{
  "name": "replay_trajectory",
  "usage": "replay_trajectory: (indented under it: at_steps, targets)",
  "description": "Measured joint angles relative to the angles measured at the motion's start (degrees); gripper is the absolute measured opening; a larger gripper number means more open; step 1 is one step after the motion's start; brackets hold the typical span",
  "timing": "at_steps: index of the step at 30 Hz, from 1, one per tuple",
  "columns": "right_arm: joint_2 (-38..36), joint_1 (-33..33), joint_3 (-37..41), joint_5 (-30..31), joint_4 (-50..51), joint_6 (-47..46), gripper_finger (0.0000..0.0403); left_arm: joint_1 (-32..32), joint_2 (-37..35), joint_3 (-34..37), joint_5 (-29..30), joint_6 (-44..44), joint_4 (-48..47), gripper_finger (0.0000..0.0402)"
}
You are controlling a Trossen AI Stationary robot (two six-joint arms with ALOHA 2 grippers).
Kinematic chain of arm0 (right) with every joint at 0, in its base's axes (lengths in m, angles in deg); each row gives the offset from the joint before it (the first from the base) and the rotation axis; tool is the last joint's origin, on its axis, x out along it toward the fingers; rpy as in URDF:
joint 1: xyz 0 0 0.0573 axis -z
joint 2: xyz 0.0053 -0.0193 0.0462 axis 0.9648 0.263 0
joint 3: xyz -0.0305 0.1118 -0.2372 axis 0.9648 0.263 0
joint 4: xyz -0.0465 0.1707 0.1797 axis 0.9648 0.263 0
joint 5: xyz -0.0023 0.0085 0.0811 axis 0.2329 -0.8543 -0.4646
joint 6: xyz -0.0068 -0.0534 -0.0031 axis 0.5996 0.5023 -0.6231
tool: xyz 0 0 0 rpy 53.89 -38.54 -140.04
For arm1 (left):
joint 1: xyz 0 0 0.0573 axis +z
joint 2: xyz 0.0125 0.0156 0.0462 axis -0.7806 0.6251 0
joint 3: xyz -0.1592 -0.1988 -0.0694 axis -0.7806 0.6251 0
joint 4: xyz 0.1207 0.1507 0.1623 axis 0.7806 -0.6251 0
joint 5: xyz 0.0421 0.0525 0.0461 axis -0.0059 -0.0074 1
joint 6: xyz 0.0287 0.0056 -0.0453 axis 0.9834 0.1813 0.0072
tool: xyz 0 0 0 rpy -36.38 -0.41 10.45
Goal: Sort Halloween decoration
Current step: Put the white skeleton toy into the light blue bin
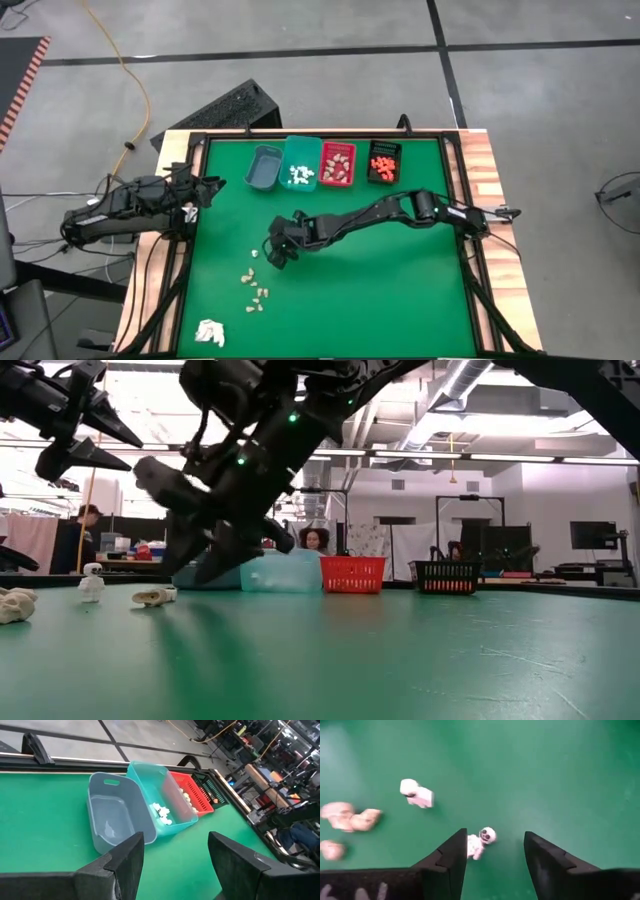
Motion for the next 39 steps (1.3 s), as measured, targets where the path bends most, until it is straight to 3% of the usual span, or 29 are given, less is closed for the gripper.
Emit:
replay_trajectory:
  at_steps: [8, 13, 22, 27, 39]
  targets:
    - [3.0, -2.1, -0.2, 3.6, -1.7, -2.8, 0.0165, 0.0, 0.0, 0.0, -0.3, 0.0, -0.6, 0.0210]
    - [3.0, -2.5, -0.3, 7.5, 1.5, -9.2, 0.0138, 0.0, 0.0, 0.0, -0.4, 0.0, -0.6, 0.0210]
    - [3.0, -2.4, -2.4, 8.0, 2.8, -8.7, 0.0010, 0.0, 0.0, 0.0, -0.4, 0.1, -0.6, 0.0210]
    - [3.3, -1.8, -7.3, 8.0, 4.1, -6.4, 0.0006, 0.0, 0.0, 0.0, -0.4, 0.1, -0.6, 0.0210]
    - [3.1, 4.7, -22.5, 10.0, 16.4, 10.7, 0.0001, 0.0, 0.0, 0.0, -0.4, 0.1, -0.4, 0.0210]
